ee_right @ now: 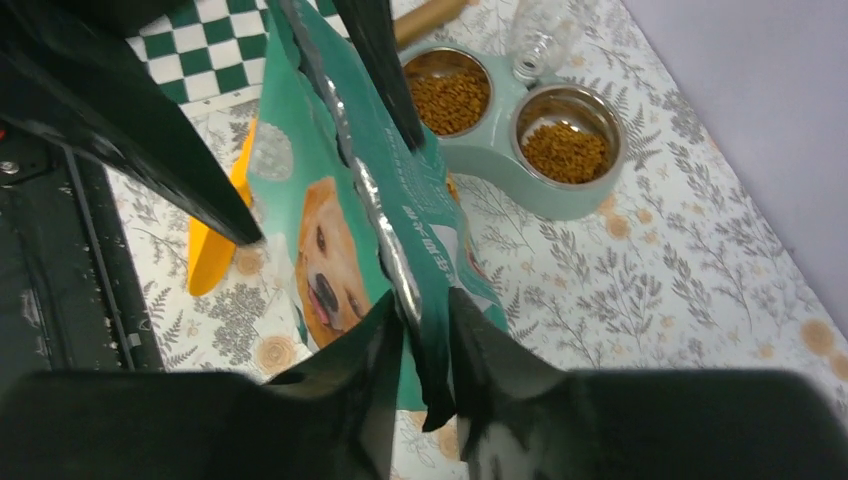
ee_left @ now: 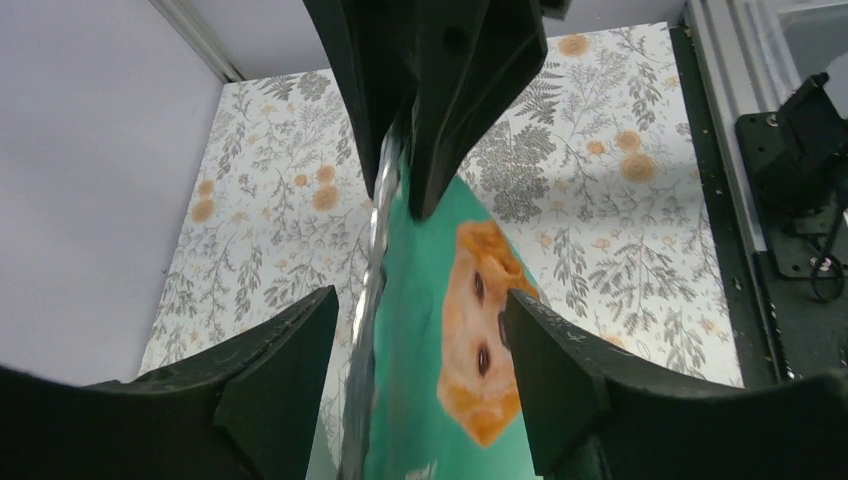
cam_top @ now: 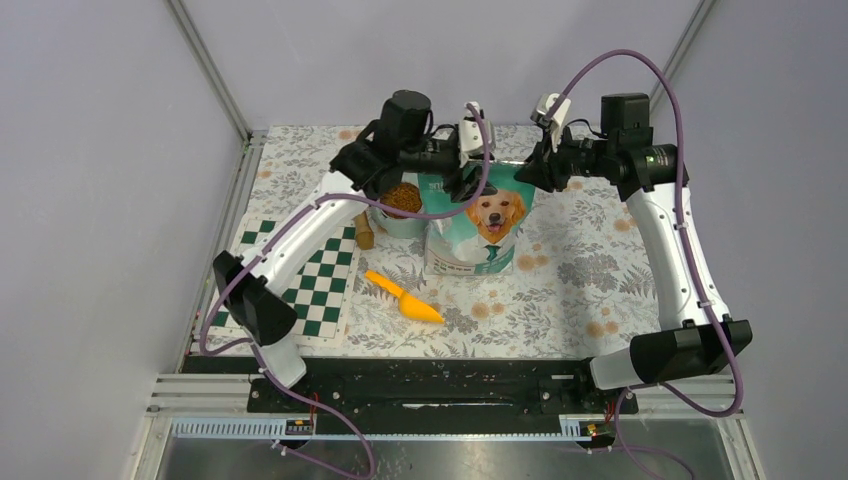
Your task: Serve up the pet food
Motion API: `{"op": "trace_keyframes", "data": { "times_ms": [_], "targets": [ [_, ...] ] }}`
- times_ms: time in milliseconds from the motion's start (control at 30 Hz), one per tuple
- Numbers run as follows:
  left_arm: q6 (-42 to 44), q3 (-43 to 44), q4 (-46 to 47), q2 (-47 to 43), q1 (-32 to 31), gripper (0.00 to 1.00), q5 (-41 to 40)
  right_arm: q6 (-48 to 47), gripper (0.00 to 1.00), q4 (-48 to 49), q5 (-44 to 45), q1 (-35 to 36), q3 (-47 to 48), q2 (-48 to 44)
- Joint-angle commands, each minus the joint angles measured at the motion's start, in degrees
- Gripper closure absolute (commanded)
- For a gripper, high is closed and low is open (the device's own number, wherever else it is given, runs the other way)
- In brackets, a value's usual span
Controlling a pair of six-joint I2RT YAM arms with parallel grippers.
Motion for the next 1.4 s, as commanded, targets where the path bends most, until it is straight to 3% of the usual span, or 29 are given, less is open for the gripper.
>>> {"op": "trace_keyframes", "data": {
  "times_ms": [0, 167, 533, 833, 900, 1000, 1100, 1367],
  "targets": [
    [-2.6, 3.48, 6.05, 1.85, -2.44, 0.38, -6.55, 3.16, 0.77, 2.82, -4.97, -0.09, 1.09, 0.22],
    [-3.06, 4.86, 6.54, 2.6, -3.27, 0.42, -6.89, 2.21, 1.0, 3.39, -3.65, -0.12, -0.31, -1.17],
    [-7.46, 12.6, -0.63, 6.18, -3.53, 0.49, -7.78, -2.27, 1.0, 3.47, -2.86, -0.12, -3.22, -5.12],
    [-7.87, 12.91, -0.9, 8.34, -5.19, 0.55, -5.08, 0.19, 1.0, 12.63, 0.16, -0.01, -11.45, -11.19],
    [-7.73, 12.87, -1.16, 8.53, -5.19, 0.61, -3.4, 0.45, 1.0, 13.14, -0.12, -0.08, -11.8, -11.62],
    [-6.58, 13.39, -2.71, 8.9, -5.17, 0.84, -4.0, 0.82, 1.0, 14.58, -0.61, -0.07, -12.65, -12.46],
    [-4.82, 14.27, -5.33, 8.91, -5.2, 0.98, -5.28, 0.77, 1.0, 15.79, 0.86, -0.08, -13.18, -13.27],
    [6.36, 14.35, -14.65, 6.31, -5.06, 1.0, -16.44, 5.99, 1.0, 24.7, 15.54, -0.06, -15.83, -15.33]
  ]
}}
